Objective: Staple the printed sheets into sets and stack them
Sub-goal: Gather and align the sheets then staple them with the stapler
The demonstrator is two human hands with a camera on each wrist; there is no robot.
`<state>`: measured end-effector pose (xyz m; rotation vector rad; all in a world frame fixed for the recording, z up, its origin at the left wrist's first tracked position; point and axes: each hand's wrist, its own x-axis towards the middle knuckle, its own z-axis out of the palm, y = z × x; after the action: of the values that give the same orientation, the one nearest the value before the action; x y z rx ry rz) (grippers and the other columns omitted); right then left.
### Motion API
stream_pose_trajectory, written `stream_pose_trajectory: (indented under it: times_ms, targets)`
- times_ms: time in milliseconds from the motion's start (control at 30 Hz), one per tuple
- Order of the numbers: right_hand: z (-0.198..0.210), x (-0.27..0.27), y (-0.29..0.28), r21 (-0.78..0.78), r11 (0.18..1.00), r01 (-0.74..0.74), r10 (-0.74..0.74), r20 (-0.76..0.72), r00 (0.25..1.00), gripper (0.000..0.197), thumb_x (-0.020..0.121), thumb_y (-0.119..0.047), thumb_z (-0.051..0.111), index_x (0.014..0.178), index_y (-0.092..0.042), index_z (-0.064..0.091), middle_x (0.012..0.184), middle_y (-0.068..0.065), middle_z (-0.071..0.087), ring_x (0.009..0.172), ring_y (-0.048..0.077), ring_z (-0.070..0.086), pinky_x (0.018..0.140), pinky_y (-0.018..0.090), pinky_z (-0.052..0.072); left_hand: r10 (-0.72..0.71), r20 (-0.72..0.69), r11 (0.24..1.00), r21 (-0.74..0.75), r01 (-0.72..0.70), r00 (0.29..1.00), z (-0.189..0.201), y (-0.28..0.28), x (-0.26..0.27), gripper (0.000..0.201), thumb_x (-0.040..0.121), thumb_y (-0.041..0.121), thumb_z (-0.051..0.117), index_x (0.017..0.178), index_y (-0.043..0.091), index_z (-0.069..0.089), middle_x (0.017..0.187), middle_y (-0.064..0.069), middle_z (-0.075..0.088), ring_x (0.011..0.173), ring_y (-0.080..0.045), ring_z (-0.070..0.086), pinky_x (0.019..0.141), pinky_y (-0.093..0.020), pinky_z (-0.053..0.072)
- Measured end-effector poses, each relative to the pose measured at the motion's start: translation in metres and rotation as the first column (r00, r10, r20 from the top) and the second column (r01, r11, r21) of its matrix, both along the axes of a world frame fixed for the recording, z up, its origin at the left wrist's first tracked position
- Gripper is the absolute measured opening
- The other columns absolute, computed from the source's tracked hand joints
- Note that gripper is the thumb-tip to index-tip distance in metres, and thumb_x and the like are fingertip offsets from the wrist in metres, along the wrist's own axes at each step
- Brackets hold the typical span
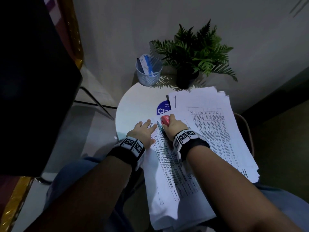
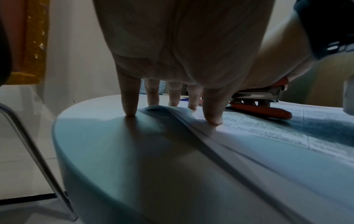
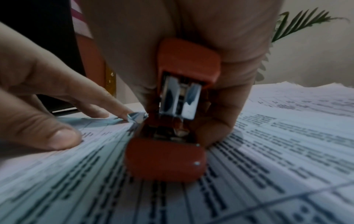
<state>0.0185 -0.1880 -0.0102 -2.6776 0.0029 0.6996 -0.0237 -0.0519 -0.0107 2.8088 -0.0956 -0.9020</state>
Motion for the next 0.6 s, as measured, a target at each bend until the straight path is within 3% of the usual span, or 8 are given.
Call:
stream_pose_trajectory:
  times_ms: [300, 500, 600]
  targets:
    - [0.001, -0.001, -0.007, 0.0, 0.999, -0.045, 0.045, -0.013, 0.999, 0.041, 0.097, -0.034, 0.043, 0.126, -0.007, 0.034, 0.11, 0.02, 0.061, 0.098, 0.035, 0.06, 0.072, 0.034, 0.042, -0.012, -0.021, 0.999, 0.035, 0.013, 1.0, -0.001, 0.001, 0.004, 0.068, 0.095, 0.045, 0.046, 0.149, 0.037, 0.006, 0.159, 0.01, -0.002, 0.145, -0.022, 0.005, 0.113, -0.048, 0.026]
    - [0.006, -0.007, -0.052, -0.064, 0.998, 0.014, -0.017, -0.045, 0.999, 0.044, 0.097, -0.035, 0.043, 0.131, -0.01, 0.031, 0.107, 0.017, 0.059, 0.083, 0.029, 0.059, 0.077, 0.038, 0.052, 0.006, 0.106, 0.998, 0.066, -0.013, 0.994, 0.011, 0.0, 0.017, 0.042, 0.094, 0.043, 0.045, 0.134, 0.035, 0.043, 0.148, 0.001, 0.03, 0.135, -0.025, 0.029, 0.112, -0.049, 0.018]
    - [0.009, -0.002, -0.083, -0.131, 0.98, 0.151, -0.152, -0.002, 0.988, 0.05, 0.096, -0.031, 0.046, 0.138, -0.011, 0.028, 0.112, 0.018, 0.058, 0.094, 0.032, 0.06, 0.081, 0.039, 0.049, 0.101, 0.12, 0.995, 0.002, -0.102, 0.988, 0.007, -0.005, 0.019, 0.04, 0.089, 0.04, 0.057, 0.125, 0.027, 0.048, 0.141, -0.004, 0.032, 0.13, -0.027, 0.031, 0.105, -0.045, 0.03]
